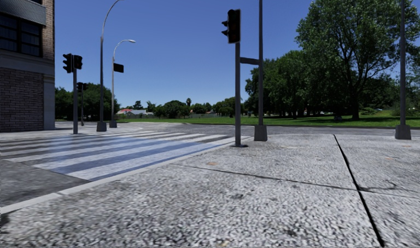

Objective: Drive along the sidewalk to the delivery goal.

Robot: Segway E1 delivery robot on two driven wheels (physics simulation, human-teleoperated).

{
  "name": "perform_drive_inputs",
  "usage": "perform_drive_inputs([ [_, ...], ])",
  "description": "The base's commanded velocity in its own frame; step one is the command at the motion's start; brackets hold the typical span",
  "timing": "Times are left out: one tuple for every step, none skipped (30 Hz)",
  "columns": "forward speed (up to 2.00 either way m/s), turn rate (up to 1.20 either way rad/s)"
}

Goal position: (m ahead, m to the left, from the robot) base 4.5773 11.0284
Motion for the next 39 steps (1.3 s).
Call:
perform_drive_inputs([
  [2.0, 0.0],
  [2.0, 0.0],
  [2.0, 0.0],
  [2.0, 0.0],
  [2.0, 0.0],
  [2.0, 0.0],
  [2.0, 0.0],
  [2.0, 0.0],
  [2.0, 0.0],
  [2.0, 0.0],
  [2.0, 0.0],
  [2.0, 0.0],
  [2.0, 0.0],
  [2.0, 0.09],
  [2.0, 0.16],
  [2.0, 0.16],
  [2.0, 0.2],
  [2.0, 0.3],
  [2.0, 0.41],
  [2.0, 0.45],
  [2.0, 0.45],
  [2.0, 0.46],
  [2.0, 0.47],
  [2.0, 0.47],
  [2.0, 0.47],
  [2.0, 0.47],
  [2.0, 0.47],
  [2.0, 0.47],
  [2.0, 0.47],
  [1.91, 0.48],
  [1.71, 0.49],
  [1.66, 0.49],
  [1.66, 0.49],
  [1.64, 0.49],
  [1.64, 0.49],
  [1.62, 0.49],
  [1.52, 0.49],
  [1.52, 0.49],
  [1.36, 0.49],
])
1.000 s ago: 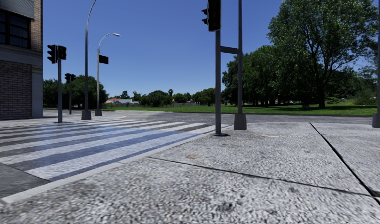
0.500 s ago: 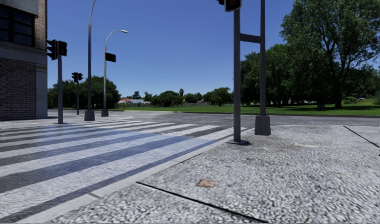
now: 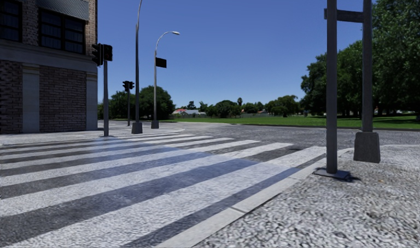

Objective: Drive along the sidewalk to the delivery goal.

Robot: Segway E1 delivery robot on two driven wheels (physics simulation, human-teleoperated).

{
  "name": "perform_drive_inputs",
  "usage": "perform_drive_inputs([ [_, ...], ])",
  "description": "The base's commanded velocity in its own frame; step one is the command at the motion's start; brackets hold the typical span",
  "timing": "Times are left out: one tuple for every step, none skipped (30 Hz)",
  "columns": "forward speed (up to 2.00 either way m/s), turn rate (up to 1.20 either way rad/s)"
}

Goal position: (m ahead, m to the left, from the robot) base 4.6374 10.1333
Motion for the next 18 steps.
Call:
perform_drive_inputs([
  [1.29, 0.49],
  [1.25, 0.49],
  [1.25, 0.49],
  [1.24, 0.49],
  [1.24, 0.49],
  [1.24, 0.49],
  [1.24, 0.49],
  [1.24, 0.49],
  [1.24, 0.49],
  [1.24, 0.49],
  [1.24, 0.49],
  [1.24, 0.49],
  [1.24, 0.49],
  [1.24, 0.49],
  [1.24, 0.49],
  [1.24, 0.49],
  [1.24, 0.49],
  [1.24, 0.49],
])
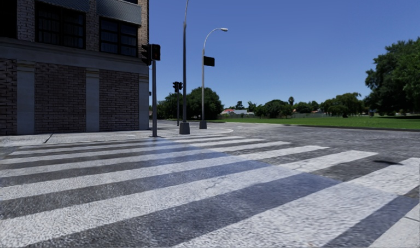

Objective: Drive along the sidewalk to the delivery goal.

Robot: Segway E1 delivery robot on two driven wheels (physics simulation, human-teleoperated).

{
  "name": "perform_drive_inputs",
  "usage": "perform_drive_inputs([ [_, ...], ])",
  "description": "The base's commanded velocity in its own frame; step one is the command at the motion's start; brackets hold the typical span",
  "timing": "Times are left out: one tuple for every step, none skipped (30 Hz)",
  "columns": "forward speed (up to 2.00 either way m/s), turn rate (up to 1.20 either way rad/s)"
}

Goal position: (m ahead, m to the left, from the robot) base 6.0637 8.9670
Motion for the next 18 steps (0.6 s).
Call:
perform_drive_inputs([
  [1.24, 0.49],
  [1.24, 0.49],
  [1.24, 0.49],
  [1.25, 0.49],
  [1.25, 0.49],
  [1.25, 0.49],
  [1.27, 0.49],
  [1.28, 0.49],
  [1.3, 0.49],
  [1.3, 0.49],
  [1.33, 0.49],
  [1.35, 0.49],
  [1.36, 0.49],
  [1.36, 0.49],
  [1.36, 0.49],
  [1.36, 0.49],
  [1.36, 0.49],
  [1.36, 0.49],
])
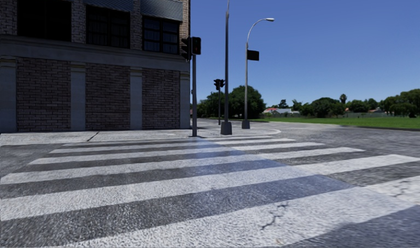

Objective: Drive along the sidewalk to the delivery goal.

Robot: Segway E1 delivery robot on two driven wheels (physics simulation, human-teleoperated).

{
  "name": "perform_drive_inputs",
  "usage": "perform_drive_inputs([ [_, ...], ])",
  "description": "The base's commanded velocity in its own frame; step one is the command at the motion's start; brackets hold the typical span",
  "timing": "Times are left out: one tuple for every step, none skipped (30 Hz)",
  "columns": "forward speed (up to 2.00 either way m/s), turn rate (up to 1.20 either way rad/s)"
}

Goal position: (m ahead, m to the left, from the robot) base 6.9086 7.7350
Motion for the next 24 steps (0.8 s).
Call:
perform_drive_inputs([
  [1.36, 0.49],
  [1.36, 0.49],
  [1.36, 0.49],
  [1.37, 0.49],
  [1.37, 0.49],
  [1.37, 0.49],
  [1.37, 0.49],
  [1.37, 0.49],
  [1.37, 0.49],
  [1.37, 0.49],
  [1.37, 0.49],
  [1.37, 0.49],
  [1.37, 0.49],
  [1.37, 0.49],
  [1.37, 0.49],
  [1.38, 0.49],
  [1.38, 0.49],
  [1.38, 0.49],
  [1.39, 0.49],
  [1.39, 0.49],
  [1.4, 0.49],
  [1.41, 0.49],
  [1.41, 0.48],
  [1.41, 0.48],
])
